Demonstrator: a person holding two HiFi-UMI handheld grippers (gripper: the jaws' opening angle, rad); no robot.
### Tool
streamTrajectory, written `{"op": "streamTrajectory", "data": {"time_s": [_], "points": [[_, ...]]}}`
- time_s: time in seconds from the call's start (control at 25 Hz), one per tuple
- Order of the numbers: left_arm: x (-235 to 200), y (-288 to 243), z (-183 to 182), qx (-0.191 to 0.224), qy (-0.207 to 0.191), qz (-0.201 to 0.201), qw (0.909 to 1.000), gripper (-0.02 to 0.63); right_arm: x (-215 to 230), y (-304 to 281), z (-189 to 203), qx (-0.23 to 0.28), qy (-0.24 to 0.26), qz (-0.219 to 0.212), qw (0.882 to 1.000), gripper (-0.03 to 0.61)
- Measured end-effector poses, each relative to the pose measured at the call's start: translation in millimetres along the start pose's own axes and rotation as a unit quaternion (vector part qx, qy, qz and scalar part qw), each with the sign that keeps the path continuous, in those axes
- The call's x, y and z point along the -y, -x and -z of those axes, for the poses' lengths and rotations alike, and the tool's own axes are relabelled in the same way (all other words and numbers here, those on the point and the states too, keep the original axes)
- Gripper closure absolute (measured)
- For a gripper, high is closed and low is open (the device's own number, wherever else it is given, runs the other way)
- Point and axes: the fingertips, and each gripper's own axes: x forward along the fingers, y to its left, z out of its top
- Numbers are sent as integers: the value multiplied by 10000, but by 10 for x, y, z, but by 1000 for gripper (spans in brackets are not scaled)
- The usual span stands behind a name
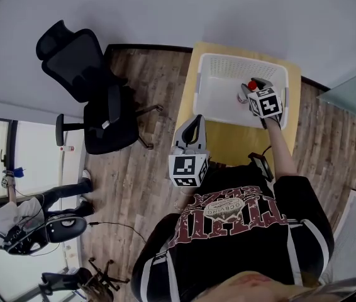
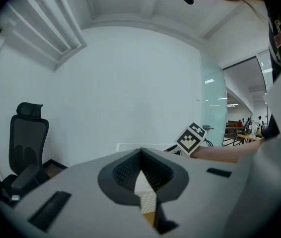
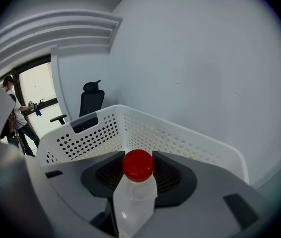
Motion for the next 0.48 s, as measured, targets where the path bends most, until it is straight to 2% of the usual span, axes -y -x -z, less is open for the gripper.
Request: {"op": "streamTrajectory", "data": {"time_s": [0.48], "points": [[164,3,-11,18,-60,181,9998,586,-47,283,-71,263,39,-167,9995,413]]}}
